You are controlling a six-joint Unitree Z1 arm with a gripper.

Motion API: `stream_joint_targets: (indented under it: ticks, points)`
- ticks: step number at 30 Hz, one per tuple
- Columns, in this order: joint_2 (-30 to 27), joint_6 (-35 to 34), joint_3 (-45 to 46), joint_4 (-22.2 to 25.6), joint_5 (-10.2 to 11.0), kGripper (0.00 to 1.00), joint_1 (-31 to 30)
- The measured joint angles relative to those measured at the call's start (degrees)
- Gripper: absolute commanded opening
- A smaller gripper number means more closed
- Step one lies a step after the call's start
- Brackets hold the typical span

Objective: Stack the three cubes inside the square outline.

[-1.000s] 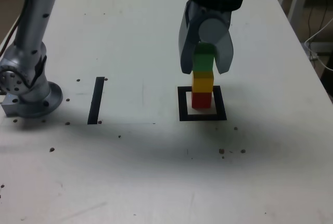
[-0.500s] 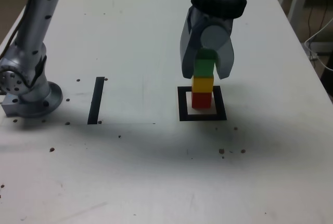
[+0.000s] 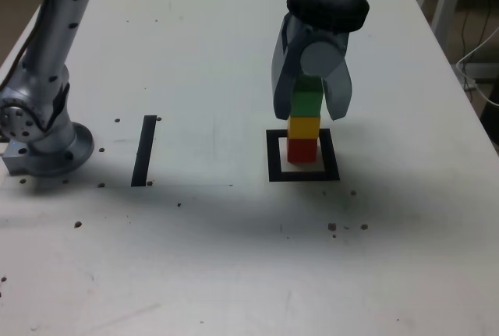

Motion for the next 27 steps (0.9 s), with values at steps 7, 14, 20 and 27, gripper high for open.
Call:
stream_joint_targets:
  ticks: [7,14,20,27]
  points:
    - [-0.02,0.22,0.87,-0.18,0.24,0.84,0.29]
    - [-3.81,-1.10,3.57,-0.19,2.56,0.84,0.54]
    - [-9.25,-2.42,6.85,0.01,4.31,0.84,0.68]
    - [-14.69,-2.69,12.37,0.08,4.90,0.84,2.07]
